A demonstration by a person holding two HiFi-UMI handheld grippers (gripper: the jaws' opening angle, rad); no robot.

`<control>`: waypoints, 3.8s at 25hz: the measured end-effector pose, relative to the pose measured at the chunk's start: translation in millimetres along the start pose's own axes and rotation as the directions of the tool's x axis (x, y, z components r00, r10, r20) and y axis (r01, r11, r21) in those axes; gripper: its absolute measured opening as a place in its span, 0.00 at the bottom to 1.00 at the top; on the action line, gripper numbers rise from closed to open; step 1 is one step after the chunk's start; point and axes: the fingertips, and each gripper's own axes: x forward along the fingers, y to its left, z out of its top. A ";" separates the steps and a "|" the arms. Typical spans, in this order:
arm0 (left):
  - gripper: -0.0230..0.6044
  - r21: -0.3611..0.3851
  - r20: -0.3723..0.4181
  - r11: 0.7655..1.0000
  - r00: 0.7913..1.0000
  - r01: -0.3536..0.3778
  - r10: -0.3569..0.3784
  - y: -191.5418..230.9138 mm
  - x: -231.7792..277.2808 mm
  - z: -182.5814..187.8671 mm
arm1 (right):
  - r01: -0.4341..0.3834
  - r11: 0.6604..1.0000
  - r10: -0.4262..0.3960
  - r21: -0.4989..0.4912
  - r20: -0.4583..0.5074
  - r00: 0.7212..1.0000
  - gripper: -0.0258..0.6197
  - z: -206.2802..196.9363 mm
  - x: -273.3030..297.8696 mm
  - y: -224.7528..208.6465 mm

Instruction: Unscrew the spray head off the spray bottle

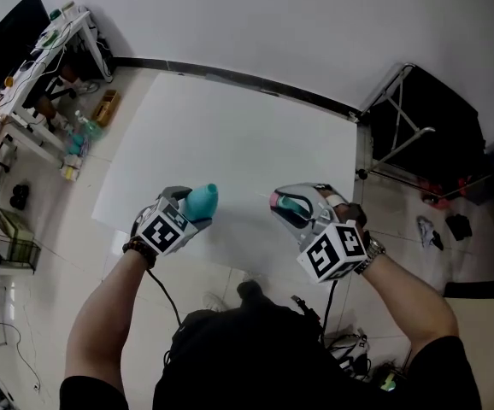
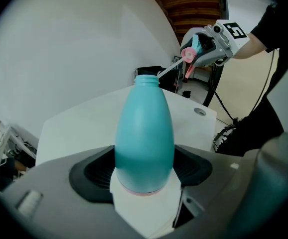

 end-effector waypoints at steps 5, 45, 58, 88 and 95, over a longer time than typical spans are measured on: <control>0.65 -0.058 0.046 0.998 0.999 -0.020 0.023 2.3 10.4 12.1 | 0.033 0.985 -0.029 0.169 -0.023 0.999 0.23 -23.0 25.2 -4.5; 0.65 -0.225 0.190 0.968 0.970 -0.110 0.155 22.4 95.5 55.2 | -0.093 0.402 0.123 0.911 0.046 0.991 0.23 -129.3 156.2 15.0; 0.67 -0.226 0.181 0.966 0.969 -0.128 0.171 28.0 103.7 54.3 | -0.113 0.448 0.116 0.887 0.068 0.991 0.33 -135.3 166.1 10.8; 0.66 -0.230 0.227 0.958 0.948 -0.170 0.222 23.7 62.8 47.8 | 0.001 0.527 0.005 0.850 -0.004 1.000 0.48 -123.7 142.4 -4.9; 0.50 -0.234 0.261 0.959 0.940 -0.162 0.222 11.9 45.4 50.7 | 0.011 0.554 -0.015 0.832 -0.003 1.000 0.30 -103.4 124.0 7.7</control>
